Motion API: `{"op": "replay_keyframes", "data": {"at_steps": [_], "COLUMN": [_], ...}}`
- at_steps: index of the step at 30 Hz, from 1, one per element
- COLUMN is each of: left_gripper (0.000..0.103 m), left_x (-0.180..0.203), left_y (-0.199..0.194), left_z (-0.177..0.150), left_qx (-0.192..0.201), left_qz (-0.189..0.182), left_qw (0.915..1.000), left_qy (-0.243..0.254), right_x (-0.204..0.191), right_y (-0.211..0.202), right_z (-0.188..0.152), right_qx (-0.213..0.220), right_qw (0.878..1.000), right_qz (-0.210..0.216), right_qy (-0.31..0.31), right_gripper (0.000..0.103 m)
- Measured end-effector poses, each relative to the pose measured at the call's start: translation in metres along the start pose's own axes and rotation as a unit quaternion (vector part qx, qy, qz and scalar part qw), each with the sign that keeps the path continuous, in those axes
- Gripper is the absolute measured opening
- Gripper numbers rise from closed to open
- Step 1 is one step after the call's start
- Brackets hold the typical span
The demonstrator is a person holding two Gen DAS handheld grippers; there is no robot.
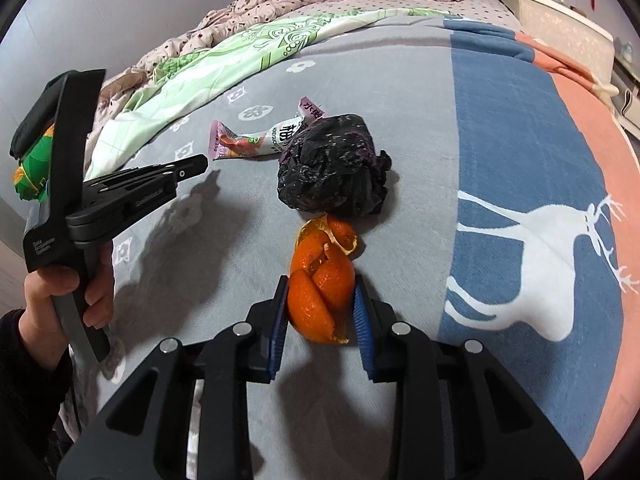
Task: Collect trash
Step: 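Grasp the pink-and-white pomelo snack wrapper with the left tool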
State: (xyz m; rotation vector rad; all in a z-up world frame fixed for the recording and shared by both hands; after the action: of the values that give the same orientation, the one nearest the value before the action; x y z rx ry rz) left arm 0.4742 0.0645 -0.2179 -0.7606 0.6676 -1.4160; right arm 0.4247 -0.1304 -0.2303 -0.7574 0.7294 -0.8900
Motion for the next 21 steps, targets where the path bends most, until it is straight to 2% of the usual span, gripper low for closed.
{"op": "replay_keyframes", "data": {"at_steps": [2, 4, 6, 13, 15, 17, 21], "left_gripper": [0.013, 0.042, 0.049, 0.061, 0.062, 0.062, 0.063], "left_x": [0.005, 0.008, 0.013, 0.042, 0.054, 0.059, 0.074], "left_y": [-0.006, -0.013, -0.017, -0.007, 0.006, 0.017, 0.031], "left_z": [0.001, 0.004, 0.008, 0.034, 0.036, 0.037, 0.036], "left_qx": [0.006, 0.019, 0.031, 0.043, 0.025, 0.019, -0.010], "left_qz": [-0.008, -0.004, 0.001, 0.012, -0.002, 0.011, -0.040], "left_qw": [0.9998, 0.9991, 0.9979, 0.9899, 0.9860, 0.9810, 0.9807], "left_qy": [0.019, 0.038, 0.057, 0.134, 0.165, 0.193, 0.191], "right_x": [0.005, 0.010, 0.017, 0.040, 0.044, 0.048, 0.050], "right_y": [-0.006, -0.012, -0.018, -0.046, -0.053, -0.058, -0.065], "right_z": [-0.001, 0.000, 0.000, -0.001, -0.002, -0.003, -0.003], "right_qx": [0.004, 0.008, 0.013, 0.031, 0.034, 0.036, 0.044], "right_qw": [1.000, 1.000, 1.000, 0.999, 0.999, 0.998, 0.998], "right_qz": [0.002, 0.004, 0.005, 0.008, 0.013, 0.020, 0.028], "right_qy": [0.006, 0.013, 0.021, 0.035, 0.037, 0.038, 0.038], "right_gripper": [0.029, 0.029, 0.029, 0.029, 0.029, 0.029, 0.029]}}
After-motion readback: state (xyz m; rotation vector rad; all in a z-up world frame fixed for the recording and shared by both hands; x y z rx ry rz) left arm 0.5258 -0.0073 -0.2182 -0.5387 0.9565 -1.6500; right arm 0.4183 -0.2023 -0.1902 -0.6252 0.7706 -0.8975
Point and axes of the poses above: each gripper's, at about its wrist camera, not at the fingertips, and y roughly the way its jaws point, x to its right, z to its top, the point moved 9 cm from there along y, roughly the way its jaws point, and after that the axes turned 4 degrees about -y, right-handed, at the moved point
